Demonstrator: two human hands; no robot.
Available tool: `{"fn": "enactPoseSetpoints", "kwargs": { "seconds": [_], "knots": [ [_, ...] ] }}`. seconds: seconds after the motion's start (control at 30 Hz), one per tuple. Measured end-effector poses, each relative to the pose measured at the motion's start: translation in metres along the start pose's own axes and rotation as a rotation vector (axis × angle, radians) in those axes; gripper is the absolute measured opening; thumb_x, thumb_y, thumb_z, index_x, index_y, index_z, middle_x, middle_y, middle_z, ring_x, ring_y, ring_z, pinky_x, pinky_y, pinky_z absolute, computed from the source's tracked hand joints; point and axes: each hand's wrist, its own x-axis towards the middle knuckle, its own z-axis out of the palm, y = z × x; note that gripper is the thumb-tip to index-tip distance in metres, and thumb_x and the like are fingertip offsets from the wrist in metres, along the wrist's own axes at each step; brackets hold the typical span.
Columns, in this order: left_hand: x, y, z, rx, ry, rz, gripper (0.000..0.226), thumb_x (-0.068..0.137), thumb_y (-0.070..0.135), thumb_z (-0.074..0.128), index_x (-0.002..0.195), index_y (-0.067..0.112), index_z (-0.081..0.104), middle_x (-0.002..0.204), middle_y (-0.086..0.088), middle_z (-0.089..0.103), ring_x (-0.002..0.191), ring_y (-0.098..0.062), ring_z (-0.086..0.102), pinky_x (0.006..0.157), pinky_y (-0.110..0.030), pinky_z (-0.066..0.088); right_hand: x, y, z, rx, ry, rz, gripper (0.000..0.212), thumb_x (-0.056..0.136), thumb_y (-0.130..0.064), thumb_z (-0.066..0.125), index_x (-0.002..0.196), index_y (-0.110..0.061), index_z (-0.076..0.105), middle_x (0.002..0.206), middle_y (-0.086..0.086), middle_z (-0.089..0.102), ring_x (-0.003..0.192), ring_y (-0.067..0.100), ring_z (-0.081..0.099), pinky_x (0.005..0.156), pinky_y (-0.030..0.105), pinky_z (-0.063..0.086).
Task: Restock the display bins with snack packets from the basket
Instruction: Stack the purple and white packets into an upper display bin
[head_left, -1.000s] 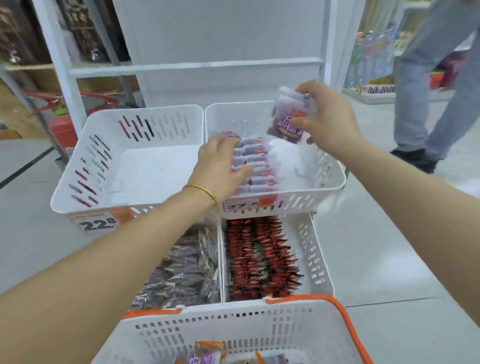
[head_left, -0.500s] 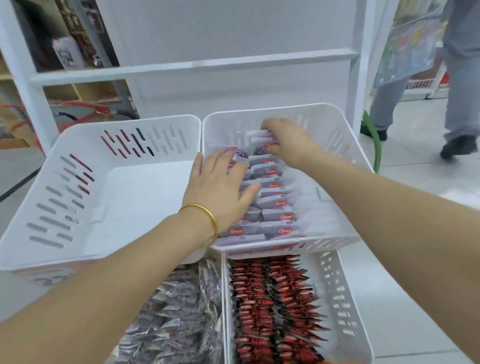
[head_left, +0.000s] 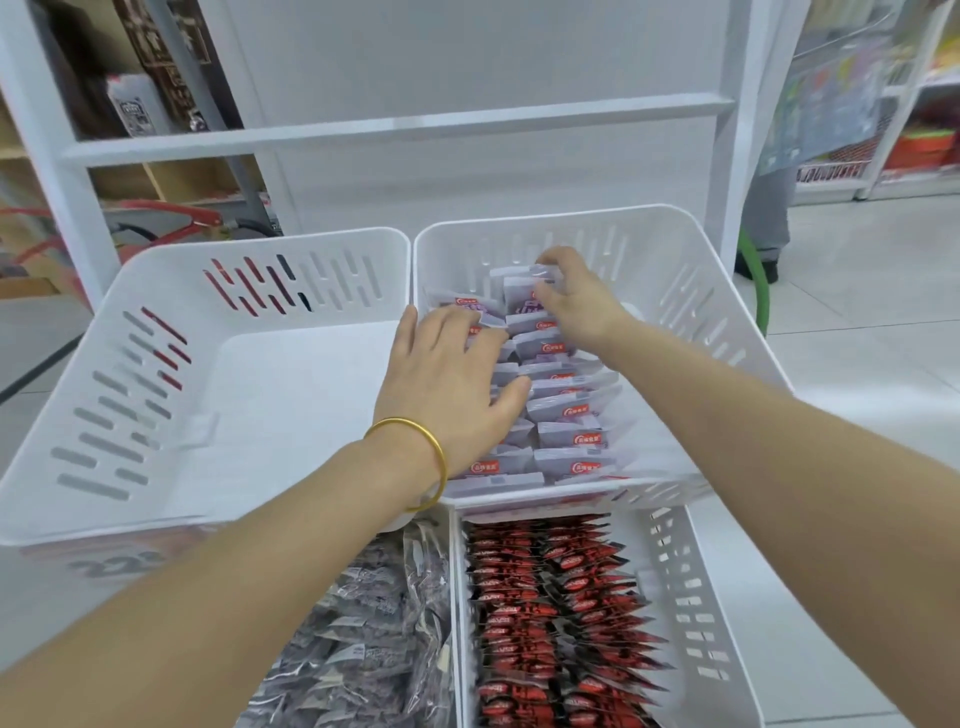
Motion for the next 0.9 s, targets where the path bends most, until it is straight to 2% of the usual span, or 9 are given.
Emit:
{"fn": "enactPoseSetpoints", "kwargs": {
  "seconds": [0.1,0.2,0.33,0.47,0.57,0.63,0.73,0.8,0.9],
  "knots": [
    [0.001,-0.001,0.001,0.01,0.007,-0.003,0.054,0.09,0.054,0.031,0.133,0.025,0.045,0.146,-0.002,0.034,0.139,-0.019,0.018,0.116,-0.039,-0.004,0.005,-0.003,0.003,-0.097,-0.074,0.061,0.041,0.099,-0.024,0.038,0.138,-0.019,0.029,0.132,0.021,0.039,0.109,0.035,0.049,0.08,0.032,0.041],
    [0.001,0.0,0.002,0.019,0.001,-0.002,0.05,0.091,0.05,0.038,0.133,0.024,0.045,0.145,-0.002,0.034,0.139,-0.02,0.019,0.116,-0.04,-0.004,0.0,-0.006,-0.008,-0.088,-0.177,0.118,0.048,0.099,-0.033,0.039,0.143,-0.025,0.021,0.136,0.014,0.04,0.111,0.031,0.047,0.08,0.034,0.042],
    [0.004,-0.004,-0.007,-0.071,-0.043,-0.006,0.06,0.084,0.054,0.031,0.131,0.022,0.049,0.14,-0.004,0.041,0.134,-0.023,0.027,0.117,-0.04,0.006,-0.038,-0.017,-0.028,-0.101,0.041,-0.031,0.051,0.098,-0.028,0.045,0.145,-0.025,0.025,0.143,0.016,0.036,0.126,0.032,0.042,0.104,0.035,0.032],
    [-0.024,-0.002,-0.032,-0.222,0.082,0.052,0.065,0.077,0.052,0.029,0.122,0.015,0.058,0.128,-0.006,0.053,0.126,-0.026,0.038,0.111,-0.035,0.022,-0.124,-0.045,-0.039,-0.077,0.127,-0.202,0.046,0.096,-0.02,0.048,0.14,-0.023,0.037,0.132,0.004,0.043,0.125,0.015,0.039,0.096,0.017,0.026],
    [-0.088,0.011,-0.048,-0.331,0.155,0.119,0.05,0.081,0.041,0.04,0.113,0.01,0.063,0.121,-0.01,0.058,0.121,-0.03,0.043,0.106,-0.031,0.024,-0.209,-0.06,-0.041,0.068,0.111,-0.204,0.037,0.096,-0.017,0.051,0.131,-0.026,0.047,0.119,-0.01,0.045,0.116,0.005,0.044,0.095,0.014,0.031],
    [-0.148,0.02,-0.047,-0.38,0.092,0.114,0.044,0.084,0.036,0.043,0.114,0.01,0.062,0.123,-0.009,0.056,0.122,-0.028,0.041,0.106,-0.028,0.02,-0.27,-0.058,-0.03,0.177,0.098,-0.141,0.03,0.095,-0.016,0.053,0.121,-0.031,0.052,0.116,-0.01,0.052,0.107,-0.001,0.051,0.09,0.011,0.037],
    [-0.243,0.03,-0.03,-0.388,-0.138,0.092,0.045,0.085,0.038,0.041,0.115,0.011,0.062,0.126,-0.009,0.054,0.124,-0.029,0.041,0.108,-0.029,0.02,-0.368,-0.035,0.005,0.239,-0.022,0.056,0.026,0.094,-0.013,0.055,0.11,-0.033,0.057,0.11,-0.01,0.059,0.092,-0.012,0.054,0.077,0.004,0.04],
    [-0.3,0.035,-0.017,-0.367,-0.302,0.111,0.047,0.082,0.038,0.04,0.113,0.011,0.063,0.122,-0.01,0.056,0.12,-0.033,0.046,0.106,-0.032,0.024,-0.429,-0.014,0.025,0.183,-0.15,0.171,0.024,0.093,-0.012,0.056,0.108,-0.03,0.059,0.111,-0.011,0.06,0.092,-0.005,0.056,0.082,0.012,0.045],
    [-0.356,0.042,-0.007,-0.267,-0.491,0.145,0.046,0.082,0.036,0.039,0.11,0.012,0.066,0.123,-0.013,0.058,0.119,-0.036,0.047,0.105,-0.04,0.033,-0.492,0.015,0.043,0.064,-0.265,0.302,0.023,0.092,-0.01,0.056,0.11,-0.022,0.063,0.107,-0.008,0.06,0.087,0.004,0.056,0.082,0.012,0.046]
  ]
}}
